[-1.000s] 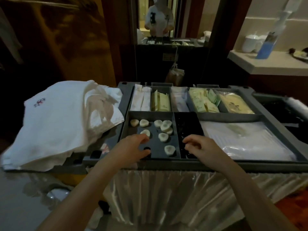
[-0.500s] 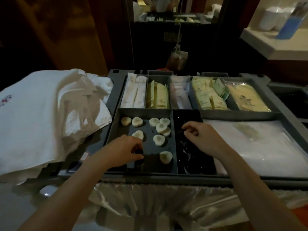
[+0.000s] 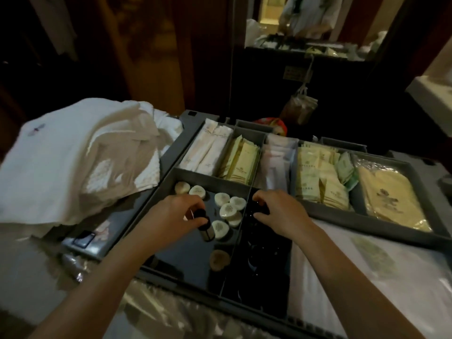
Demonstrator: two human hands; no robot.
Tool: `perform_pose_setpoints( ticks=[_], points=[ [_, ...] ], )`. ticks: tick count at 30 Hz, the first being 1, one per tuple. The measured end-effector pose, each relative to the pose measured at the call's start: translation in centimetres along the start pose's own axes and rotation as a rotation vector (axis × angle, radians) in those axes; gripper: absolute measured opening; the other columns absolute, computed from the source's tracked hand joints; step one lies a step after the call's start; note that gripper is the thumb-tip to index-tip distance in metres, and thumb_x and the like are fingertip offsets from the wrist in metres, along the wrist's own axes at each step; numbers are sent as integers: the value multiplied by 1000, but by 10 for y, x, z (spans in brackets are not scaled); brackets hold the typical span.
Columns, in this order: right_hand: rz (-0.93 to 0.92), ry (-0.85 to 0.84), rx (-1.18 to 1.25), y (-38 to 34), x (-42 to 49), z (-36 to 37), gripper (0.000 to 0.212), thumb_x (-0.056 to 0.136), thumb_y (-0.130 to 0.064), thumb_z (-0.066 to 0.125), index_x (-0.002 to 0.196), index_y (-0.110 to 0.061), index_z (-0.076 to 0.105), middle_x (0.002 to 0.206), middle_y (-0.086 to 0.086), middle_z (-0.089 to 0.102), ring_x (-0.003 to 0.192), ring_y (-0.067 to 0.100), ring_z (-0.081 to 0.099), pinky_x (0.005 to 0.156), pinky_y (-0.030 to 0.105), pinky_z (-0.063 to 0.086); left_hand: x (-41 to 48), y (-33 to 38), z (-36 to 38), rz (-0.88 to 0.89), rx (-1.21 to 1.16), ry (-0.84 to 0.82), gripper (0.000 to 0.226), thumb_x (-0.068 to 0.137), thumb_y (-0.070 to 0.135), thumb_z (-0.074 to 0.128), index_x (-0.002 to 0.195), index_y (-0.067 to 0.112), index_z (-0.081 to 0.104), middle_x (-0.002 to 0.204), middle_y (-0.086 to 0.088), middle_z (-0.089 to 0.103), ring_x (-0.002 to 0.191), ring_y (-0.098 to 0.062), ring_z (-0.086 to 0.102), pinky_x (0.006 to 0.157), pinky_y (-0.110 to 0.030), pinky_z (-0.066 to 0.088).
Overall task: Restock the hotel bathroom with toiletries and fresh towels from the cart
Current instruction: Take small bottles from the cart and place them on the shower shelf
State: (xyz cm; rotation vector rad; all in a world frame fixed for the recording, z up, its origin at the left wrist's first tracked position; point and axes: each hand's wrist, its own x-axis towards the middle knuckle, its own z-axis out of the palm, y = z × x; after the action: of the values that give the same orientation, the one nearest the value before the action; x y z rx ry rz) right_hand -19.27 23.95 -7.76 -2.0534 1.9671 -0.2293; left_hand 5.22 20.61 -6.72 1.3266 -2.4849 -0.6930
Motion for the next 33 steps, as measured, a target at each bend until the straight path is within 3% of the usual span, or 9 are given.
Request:
perform_pose_setpoints(
  ticks=[12, 18, 22, 28, 33],
  points=[
    [-194, -96, -141, 4, 14, -1, 27, 89, -27, 61, 115, -20, 58, 113, 3, 61, 103, 23, 58, 74, 33, 46, -26, 24, 11, -189, -50, 128, 21, 83, 30, 67, 103, 23, 63, 97, 7, 64, 86, -11, 60, 78, -37, 52],
    [-223, -122, -58, 6, 16, -19, 5, 87, -18, 61, 91, -21, 59, 94, 3, 61, 88, 22, 59, 71, 38, 52, -35, 30, 9, -227, -24, 165, 19, 84, 30, 66, 102, 23, 63, 90, 14, 58, 77, -4, 56, 70, -24, 50],
    [-262, -88, -14, -2, 12, -41, 10, 87, -14, 61, 95, -20, 61, 95, 3, 62, 86, 20, 59, 73, 38, 52, -40, 33, 4, -244, -12, 193, 15, 85, 28, 65, 99, 23, 63, 81, 16, 57, 69, -1, 54, 60, -14, 42],
    [-414, -27, 11, -32, -1, -76, 15, 89, -15, 60, 102, -21, 62, 90, -5, 57, 79, 11, 53, 62, 22, 39, -58, 41, -15, -250, 17, 281, 11, 85, 32, 64, 96, 29, 62, 86, 15, 61, 75, 1, 57, 63, -14, 46],
    [-567, -29, 41, -77, -8, -93, 17, 87, -16, 61, 100, -27, 61, 87, -15, 54, 78, 2, 52, 60, 15, 35, -92, 46, -43, -276, 30, 409, 15, 84, 30, 65, 98, 26, 65, 90, 12, 63, 80, -5, 58, 73, -25, 49]
  ],
)
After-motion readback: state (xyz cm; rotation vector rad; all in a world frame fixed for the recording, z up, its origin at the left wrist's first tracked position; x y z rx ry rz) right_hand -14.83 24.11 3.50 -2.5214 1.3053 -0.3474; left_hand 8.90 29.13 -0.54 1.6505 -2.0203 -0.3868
